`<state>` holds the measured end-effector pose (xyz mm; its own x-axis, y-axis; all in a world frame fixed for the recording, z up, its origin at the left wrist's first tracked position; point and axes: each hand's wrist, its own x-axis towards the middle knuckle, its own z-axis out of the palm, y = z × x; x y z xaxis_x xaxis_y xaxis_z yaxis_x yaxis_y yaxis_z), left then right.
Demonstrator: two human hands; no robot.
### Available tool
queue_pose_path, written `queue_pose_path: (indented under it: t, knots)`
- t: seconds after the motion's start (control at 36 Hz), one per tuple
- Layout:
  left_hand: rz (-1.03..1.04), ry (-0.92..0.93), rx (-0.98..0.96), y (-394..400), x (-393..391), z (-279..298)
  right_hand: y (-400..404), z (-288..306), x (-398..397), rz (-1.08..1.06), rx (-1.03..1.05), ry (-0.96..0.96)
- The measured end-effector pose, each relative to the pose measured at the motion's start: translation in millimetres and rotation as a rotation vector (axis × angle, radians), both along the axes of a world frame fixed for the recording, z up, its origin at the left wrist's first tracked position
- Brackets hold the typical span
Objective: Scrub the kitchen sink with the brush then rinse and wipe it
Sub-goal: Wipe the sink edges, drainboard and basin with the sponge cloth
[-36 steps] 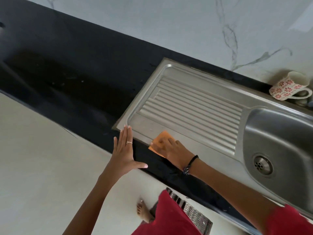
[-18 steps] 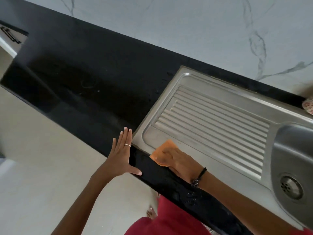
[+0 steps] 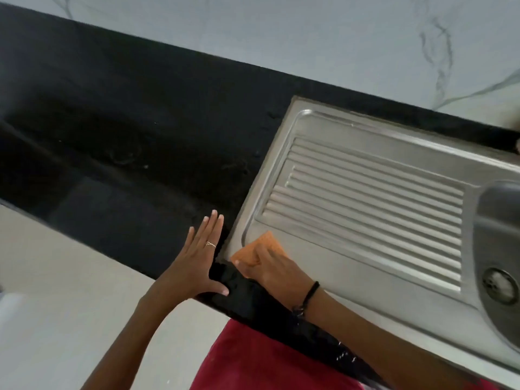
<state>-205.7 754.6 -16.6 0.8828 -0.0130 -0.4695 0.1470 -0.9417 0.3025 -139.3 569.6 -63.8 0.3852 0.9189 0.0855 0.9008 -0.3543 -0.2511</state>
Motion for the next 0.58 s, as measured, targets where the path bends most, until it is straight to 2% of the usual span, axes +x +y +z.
queue_pose_path:
  t: [0.08,0.22,0.36,0.53,0.58]
  knots:
    - [-0.035,-0.002,-0.023,13.3,8.0,-2.3,5.8,-10.8,-9.7,-0.07,0.008,-0.086]
    - [-0.1,-0.013,-0.079,35.3,25.3,-1.6,31.9,-7.6,-20.3,-0.295,0.048,-0.02]
    - [-0.184,-0.012,-0.077,51.4,51.9,-3.2,55.3,-13.4,-22.8,-0.533,-0.079,0.166]
    - [-0.309,-0.028,-0.082,58.3,83.7,-5.8,81.9,-11.4,-8.1,-0.766,-0.093,0.168]
    - [-0.337,-0.058,-0.083,57.6,95.1,-7.1,86.8,-6.3,2.7,-0.819,-0.097,0.227]
